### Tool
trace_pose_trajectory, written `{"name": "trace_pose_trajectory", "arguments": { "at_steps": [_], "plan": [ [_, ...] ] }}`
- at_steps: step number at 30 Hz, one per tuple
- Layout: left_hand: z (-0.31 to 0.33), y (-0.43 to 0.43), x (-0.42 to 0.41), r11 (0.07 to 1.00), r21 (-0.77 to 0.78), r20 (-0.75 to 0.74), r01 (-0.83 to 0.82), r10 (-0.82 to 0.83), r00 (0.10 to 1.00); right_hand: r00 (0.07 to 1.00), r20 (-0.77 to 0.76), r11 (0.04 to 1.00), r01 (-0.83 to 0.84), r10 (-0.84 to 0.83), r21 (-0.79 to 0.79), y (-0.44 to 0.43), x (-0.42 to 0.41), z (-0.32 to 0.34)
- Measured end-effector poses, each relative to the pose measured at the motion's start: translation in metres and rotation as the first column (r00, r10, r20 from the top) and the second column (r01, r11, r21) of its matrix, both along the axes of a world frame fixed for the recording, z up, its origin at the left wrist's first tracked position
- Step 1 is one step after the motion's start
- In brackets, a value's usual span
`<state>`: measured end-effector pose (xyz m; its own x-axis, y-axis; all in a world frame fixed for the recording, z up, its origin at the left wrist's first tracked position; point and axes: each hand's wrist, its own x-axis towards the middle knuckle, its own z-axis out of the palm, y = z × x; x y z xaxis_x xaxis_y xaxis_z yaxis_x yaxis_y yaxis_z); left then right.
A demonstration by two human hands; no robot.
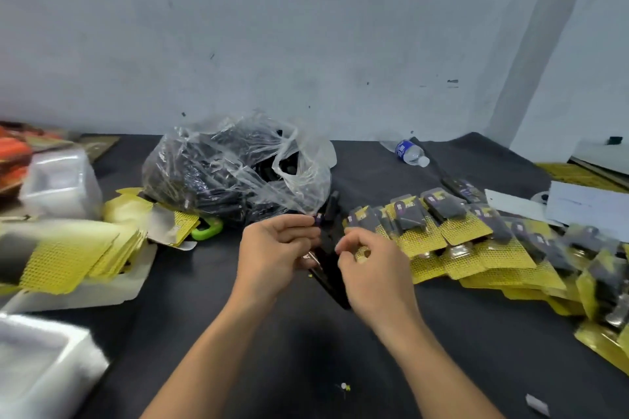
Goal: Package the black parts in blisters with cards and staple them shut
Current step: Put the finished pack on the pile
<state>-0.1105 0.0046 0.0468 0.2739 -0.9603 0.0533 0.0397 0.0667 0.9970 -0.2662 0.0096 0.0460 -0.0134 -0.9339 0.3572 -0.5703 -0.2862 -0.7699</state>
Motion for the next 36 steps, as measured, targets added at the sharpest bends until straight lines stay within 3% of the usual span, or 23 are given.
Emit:
{"name": "trace_pose_trajectory", "arguments": {
  "at_steps": [2,5,6,8,10,12,15,20,24,26,30,36],
  "plan": [
    [-0.002,0.011,0.023,0.994,0.001,0.034,-0.106,0.105,0.994,0.993,-0.007,0.993,-0.117,0.118,0.015,0.000,0.034,0.002],
    [0.004,0.028,0.051,0.953,-0.062,0.220,-0.295,0.302,0.928,0.971,-0.047,0.970,-0.231,0.234,0.075,-0.002,0.083,0.008],
    [0.008,0.033,0.058,0.920,-0.124,0.336,-0.372,0.391,0.857,0.963,-0.053,0.961,-0.260,0.266,0.092,-0.004,0.099,0.010],
    [0.019,0.044,0.072,0.834,-0.256,0.585,-0.490,0.537,0.608,0.942,-0.033,0.937,-0.329,0.335,0.117,-0.007,0.129,0.017],
    [0.034,0.056,0.087,0.774,-0.315,0.730,-0.548,0.567,0.381,0.902,0.030,0.893,-0.431,0.431,0.133,-0.007,0.157,0.026],
    [0.048,0.066,0.108,0.754,-0.334,0.811,-0.566,0.536,0.234,0.844,0.044,0.831,-0.535,0.535,0.154,-0.004,0.184,0.032],
    [0.063,0.088,0.151,0.735,-0.265,0.900,-0.624,0.420,0.113,0.741,-0.128,0.749,-0.636,0.660,0.185,0.006,0.222,0.031],
    [0.066,0.130,0.222,0.724,-0.019,0.944,-0.689,0.240,0.226,0.661,-0.341,0.733,-0.663,0.668,0.150,0.021,0.258,0.026],
    [0.063,0.164,0.256,0.829,0.107,0.847,-0.549,0.214,0.487,0.698,-0.447,0.786,-0.618,0.560,0.017,0.028,0.265,0.025],
    [0.061,0.178,0.266,0.859,0.182,0.809,-0.478,0.145,0.569,0.683,-0.513,0.780,-0.625,0.520,-0.042,0.035,0.265,0.028],
    [0.053,0.191,0.272,0.855,0.226,0.819,-0.467,0.094,0.567,0.572,-0.719,0.763,-0.640,0.394,-0.091,0.049,0.269,0.039],
    [0.043,0.189,0.271,0.820,0.114,0.844,-0.561,0.219,0.490,0.635,-0.642,0.833,-0.554,0.429,0.008,0.055,0.272,0.051]
  ]
}}
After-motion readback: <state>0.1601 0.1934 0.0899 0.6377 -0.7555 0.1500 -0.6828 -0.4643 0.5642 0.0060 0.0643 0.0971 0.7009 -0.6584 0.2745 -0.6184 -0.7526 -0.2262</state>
